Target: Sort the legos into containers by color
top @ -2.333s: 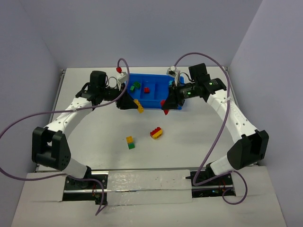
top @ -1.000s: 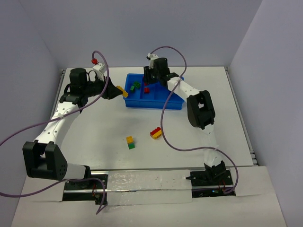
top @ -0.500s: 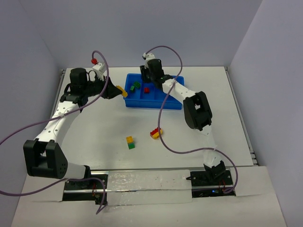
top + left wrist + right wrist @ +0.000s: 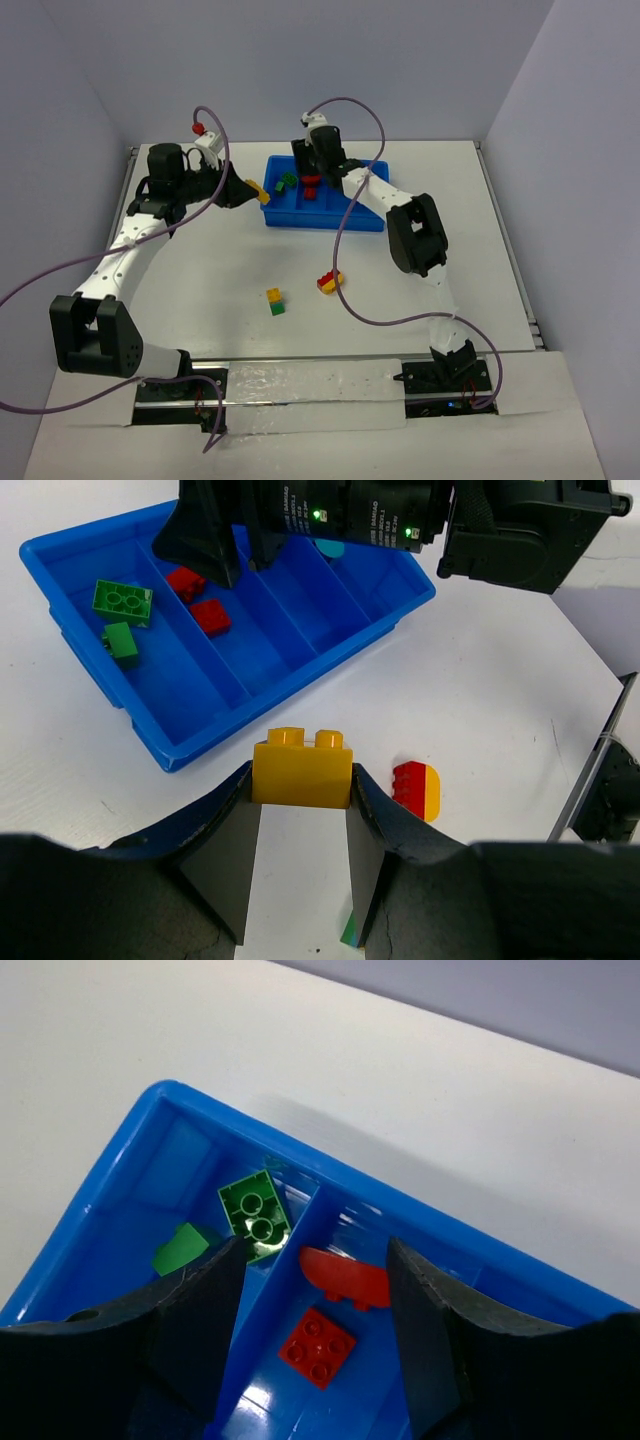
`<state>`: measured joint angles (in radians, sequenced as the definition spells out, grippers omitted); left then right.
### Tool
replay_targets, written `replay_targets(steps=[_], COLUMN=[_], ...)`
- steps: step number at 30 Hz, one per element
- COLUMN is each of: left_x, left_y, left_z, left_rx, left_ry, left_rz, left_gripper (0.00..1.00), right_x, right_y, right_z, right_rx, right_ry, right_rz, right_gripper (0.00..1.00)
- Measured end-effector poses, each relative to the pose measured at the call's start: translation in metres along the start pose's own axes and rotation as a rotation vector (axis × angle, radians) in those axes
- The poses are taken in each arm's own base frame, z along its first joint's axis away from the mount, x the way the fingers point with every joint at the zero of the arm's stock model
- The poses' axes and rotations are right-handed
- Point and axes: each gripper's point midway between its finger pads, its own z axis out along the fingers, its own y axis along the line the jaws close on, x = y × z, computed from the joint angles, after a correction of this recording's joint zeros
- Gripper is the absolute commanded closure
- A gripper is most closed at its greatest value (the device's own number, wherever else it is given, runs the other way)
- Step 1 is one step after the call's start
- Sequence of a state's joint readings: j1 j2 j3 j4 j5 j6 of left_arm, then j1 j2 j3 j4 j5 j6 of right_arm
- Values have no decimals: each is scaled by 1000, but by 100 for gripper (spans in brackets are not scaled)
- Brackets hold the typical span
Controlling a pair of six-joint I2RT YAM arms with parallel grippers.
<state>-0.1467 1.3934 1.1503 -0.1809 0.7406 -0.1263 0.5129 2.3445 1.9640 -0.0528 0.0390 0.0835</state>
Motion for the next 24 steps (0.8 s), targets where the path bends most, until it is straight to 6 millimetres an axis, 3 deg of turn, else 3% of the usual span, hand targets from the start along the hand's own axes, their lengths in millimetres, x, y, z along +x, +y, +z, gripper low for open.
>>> replay_targets(steps=[4, 7, 8, 10, 13, 15, 19, 21, 24], left_x=[0, 2, 2, -1, -9, -17, -33, -41, -40], left_y=[3, 5, 5, 5, 2, 1, 4, 7, 13], left_z=[3, 9, 12, 21, 40, 56, 97, 121, 155], left_rx=[1, -1, -1, 0, -1, -10, -58, -95, -151], left_ry=[-2, 7, 11, 15, 11, 5, -13, -26, -30], left_rz=[-1, -3, 1, 13, 40, 60, 101, 119, 131], left_gripper=[100, 100, 100, 100, 100, 100, 100, 100, 100], right_x=[8, 5, -2, -22, -69, -98, -138, -137, -114], right_y=[1, 4, 3, 4, -2, -18, -82, -116, -156], right_z=[-8, -24, -32, -52, -92, -124, -186, -210, -233], right_rx=[-11, -26, -30, -44, -58, -55, 27, 87, 172], right_ry=[22, 30, 23, -3, -97, -159, -265, -280, -246], right_rz=[7, 14, 22, 36, 65, 92, 151, 173, 202], right_gripper=[29, 15, 14, 0, 0, 0, 0, 0, 0])
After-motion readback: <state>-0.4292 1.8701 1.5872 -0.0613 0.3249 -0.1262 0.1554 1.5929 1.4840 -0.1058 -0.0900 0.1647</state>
